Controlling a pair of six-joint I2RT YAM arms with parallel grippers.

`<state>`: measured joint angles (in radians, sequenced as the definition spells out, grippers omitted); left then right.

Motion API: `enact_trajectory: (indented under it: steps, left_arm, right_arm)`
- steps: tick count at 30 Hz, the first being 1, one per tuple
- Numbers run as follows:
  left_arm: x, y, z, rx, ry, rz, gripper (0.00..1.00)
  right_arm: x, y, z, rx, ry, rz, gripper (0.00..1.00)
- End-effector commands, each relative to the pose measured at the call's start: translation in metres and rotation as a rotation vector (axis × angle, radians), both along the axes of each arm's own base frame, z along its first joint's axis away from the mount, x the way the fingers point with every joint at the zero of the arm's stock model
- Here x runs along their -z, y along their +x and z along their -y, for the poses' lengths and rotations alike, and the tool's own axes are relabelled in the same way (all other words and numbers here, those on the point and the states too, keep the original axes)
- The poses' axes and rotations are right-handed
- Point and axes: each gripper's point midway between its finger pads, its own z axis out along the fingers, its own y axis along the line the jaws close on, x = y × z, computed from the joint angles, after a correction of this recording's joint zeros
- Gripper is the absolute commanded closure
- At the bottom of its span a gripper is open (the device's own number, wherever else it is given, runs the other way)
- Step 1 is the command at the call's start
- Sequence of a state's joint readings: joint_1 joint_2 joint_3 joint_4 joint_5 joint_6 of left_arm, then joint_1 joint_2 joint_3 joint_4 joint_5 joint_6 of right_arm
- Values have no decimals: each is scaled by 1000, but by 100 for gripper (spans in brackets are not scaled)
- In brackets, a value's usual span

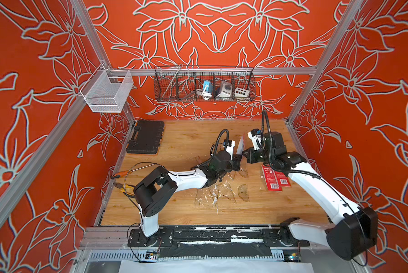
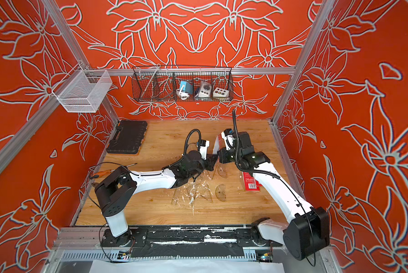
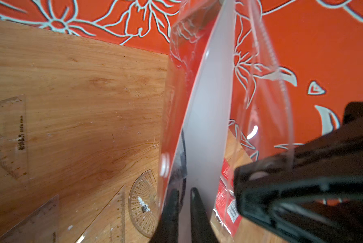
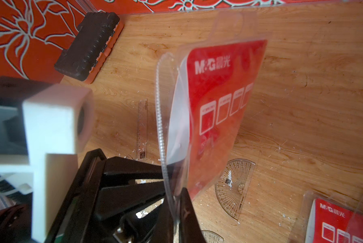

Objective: Open the ruler set and take out the ruler
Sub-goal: Take out the ruler from the ruler set bag.

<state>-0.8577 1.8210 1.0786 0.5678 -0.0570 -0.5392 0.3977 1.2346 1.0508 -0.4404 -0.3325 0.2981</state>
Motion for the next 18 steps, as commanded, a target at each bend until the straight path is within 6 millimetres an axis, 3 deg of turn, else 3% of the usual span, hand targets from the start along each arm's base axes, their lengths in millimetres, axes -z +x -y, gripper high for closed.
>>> enact_trajectory:
  steps: [1, 11, 18]
  left_arm:
    - [1, -1, 8, 36, -6, 10, 86]
    - [21, 4, 15, 24, 90, -36, 93]
    - [17, 5, 2, -38, 75, -25, 100]
  right_arm:
    - [-8, -1, 2, 9, 10, 28, 100]
    - [-21, 1, 2, 16, 23, 56, 100]
    - [-17, -2, 6, 25, 8, 55, 100]
